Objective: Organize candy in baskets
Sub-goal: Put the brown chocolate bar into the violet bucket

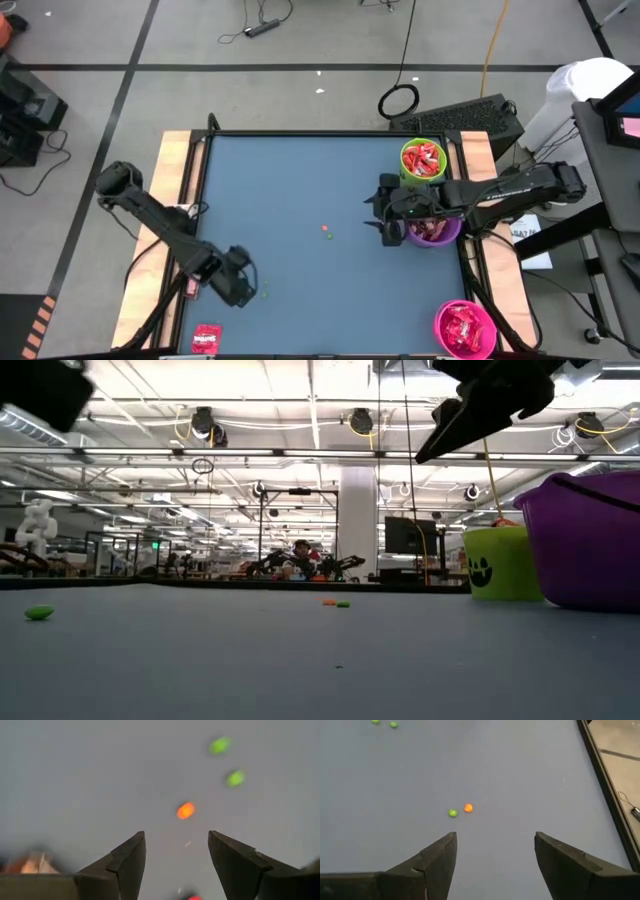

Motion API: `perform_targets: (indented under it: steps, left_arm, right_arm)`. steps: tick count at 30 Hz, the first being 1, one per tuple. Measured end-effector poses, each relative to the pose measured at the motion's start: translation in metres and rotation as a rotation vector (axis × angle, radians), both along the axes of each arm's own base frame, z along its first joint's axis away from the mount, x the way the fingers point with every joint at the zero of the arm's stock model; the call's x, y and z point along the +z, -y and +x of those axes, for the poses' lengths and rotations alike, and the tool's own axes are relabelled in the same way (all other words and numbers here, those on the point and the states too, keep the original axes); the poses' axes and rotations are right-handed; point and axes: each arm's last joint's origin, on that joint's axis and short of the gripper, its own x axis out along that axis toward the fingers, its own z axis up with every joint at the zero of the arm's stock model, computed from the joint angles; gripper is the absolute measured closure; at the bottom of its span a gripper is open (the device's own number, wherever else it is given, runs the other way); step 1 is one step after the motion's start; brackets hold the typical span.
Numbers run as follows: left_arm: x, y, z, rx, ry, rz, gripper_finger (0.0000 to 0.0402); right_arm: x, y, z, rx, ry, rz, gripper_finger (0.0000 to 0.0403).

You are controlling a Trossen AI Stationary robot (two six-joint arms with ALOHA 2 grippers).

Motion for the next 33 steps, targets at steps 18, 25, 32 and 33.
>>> perform_targets:
  steps: [18,25,32,33]
  left_arm:
    - [-0.057,0.002,-0.047,0.101,-0.601,0.112,0.0182]
    - [-0.073,-0.009,-0.058,0.100,-0.651,0.134,0.0182]
    - [-0.078,-0.011,-0.060,0.071,-0.653,0.113,0.0223]
    - [-0.078,-0.011,-0.060,0.068,-0.653,0.110,0.0238]
  right_arm:
    - [-0.012,-0.001,0.008,-0.002,-0.047,0.005,0.0149]
    - [-0.012,-0.001,0.008,-0.010,-0.045,0.014,0.0149]
    - [-0.012,-0.001,0.008,-0.010,-0.045,0.014,0.0149]
    - [-0.012,-0.001,0.008,-0.010,-0.045,0.014,0.0149]
